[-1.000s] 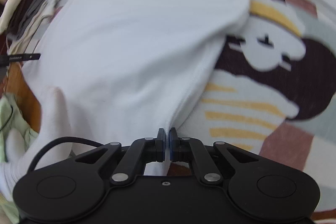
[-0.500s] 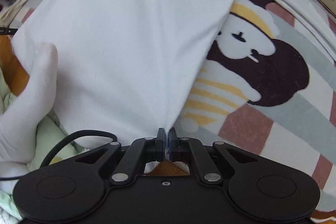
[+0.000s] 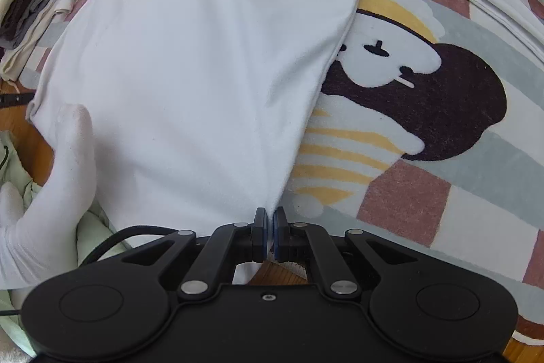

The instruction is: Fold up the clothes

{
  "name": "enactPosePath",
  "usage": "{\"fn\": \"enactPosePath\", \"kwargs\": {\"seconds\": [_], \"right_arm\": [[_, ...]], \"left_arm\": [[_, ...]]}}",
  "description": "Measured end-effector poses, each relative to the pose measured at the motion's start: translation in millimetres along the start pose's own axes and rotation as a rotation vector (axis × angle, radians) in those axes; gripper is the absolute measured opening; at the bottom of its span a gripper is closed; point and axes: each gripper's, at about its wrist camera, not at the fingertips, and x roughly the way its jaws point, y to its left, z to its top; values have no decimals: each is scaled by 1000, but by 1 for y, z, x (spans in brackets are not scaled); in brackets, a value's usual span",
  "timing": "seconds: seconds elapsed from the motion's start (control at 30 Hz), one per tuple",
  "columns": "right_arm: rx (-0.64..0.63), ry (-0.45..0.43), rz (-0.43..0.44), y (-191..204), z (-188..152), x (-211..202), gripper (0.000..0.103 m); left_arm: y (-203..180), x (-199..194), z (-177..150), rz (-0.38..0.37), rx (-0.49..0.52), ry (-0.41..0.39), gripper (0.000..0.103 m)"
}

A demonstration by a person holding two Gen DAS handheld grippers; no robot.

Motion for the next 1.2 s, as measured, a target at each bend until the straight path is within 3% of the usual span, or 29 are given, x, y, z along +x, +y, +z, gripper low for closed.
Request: {"fn": "enactPosePath", "kwargs": {"seconds": [0.1, 0.17, 0.2, 0.23, 0.27, 0.3, 0.33, 0.47, 0.57, 0.63, 0.77, 0.93, 1.0, 1.1, 1.2], "right_arm": [[6, -7, 3, -2, 2, 1, 5], [10, -9, 6, -2, 3, 1, 5], [11, -9, 7, -1, 4, 2, 5], [12, -5, 7, -1, 5, 4, 5], [12, -1, 5, 0, 5, 5, 5], [9, -2, 6, 1, 5, 4, 5], [2, -7, 17, 2, 5, 2, 5], [-37, -57, 64, 6, -1, -23, 5], [-43, -81, 70, 8, -5, -38, 5], [-63, -63, 47, 14, -8, -36, 5], [-157, 73, -59, 27, -15, 3, 4], [-226, 95, -83, 37, -6, 1, 9], [-203, 91, -89, 31, -3, -5, 15], [-113, -8, -68, 9, 10, -29, 28], [-10, -182, -14, -16, 41, -59, 35]], "left_arm": [[-7, 2, 0, -39, 17, -2, 62], [-12, 5, 2, -50, 34, -6, 63], [-15, 10, 5, -42, 47, 0, 56], [-19, 13, 8, -16, 67, 7, 43], [-25, 13, 10, 40, 100, 15, 15], [-31, 14, 13, 97, 133, 23, 3], [-35, 10, 15, 134, 149, 24, 3], [-33, -31, 22, 128, 73, -40, 2], [-35, -50, 18, 148, 86, -63, 2], [-34, -43, 9, 183, 93, -31, 2], [-20, -3, -6, 222, 55, 85, 3], [-22, -34, 27, 161, 32, -48, 6], [-23, -47, 39, 137, 22, -101, 16], [-29, -62, 69, 57, 15, -181, 35], [-58, -53, 118, 15, 74, -228, 37]]}}
